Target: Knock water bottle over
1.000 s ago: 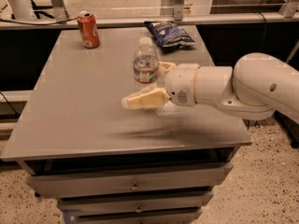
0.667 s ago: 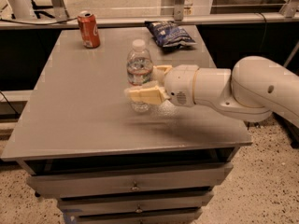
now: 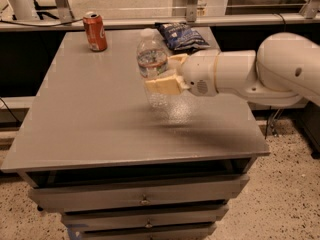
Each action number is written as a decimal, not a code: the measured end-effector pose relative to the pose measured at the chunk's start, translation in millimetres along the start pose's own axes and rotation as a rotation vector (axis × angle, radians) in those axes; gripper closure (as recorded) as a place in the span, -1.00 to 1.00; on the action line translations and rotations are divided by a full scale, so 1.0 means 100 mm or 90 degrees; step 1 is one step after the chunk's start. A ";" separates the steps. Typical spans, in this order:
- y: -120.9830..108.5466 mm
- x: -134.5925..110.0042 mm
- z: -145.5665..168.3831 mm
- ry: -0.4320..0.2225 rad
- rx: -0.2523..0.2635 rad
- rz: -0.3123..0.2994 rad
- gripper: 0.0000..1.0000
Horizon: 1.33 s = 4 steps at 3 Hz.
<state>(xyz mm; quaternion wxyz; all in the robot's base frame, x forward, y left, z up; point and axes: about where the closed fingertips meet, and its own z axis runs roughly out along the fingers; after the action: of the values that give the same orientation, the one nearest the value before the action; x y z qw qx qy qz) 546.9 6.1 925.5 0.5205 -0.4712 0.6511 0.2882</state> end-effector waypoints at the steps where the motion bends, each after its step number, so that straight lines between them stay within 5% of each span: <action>1: -0.14 -0.24 -0.09 0.075 -0.032 -0.072 1.00; 2: 0.01 -0.23 -0.05 0.207 -0.103 -0.167 1.00; 4: 0.68 0.28 0.19 0.447 -0.207 -0.362 1.00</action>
Offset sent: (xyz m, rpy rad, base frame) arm -0.0017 -0.0296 -0.0214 -0.9752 -0.1156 0.3508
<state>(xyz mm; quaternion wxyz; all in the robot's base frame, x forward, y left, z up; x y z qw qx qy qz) 492.1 40.3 885.5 0.2471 -0.7745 0.5796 0.0562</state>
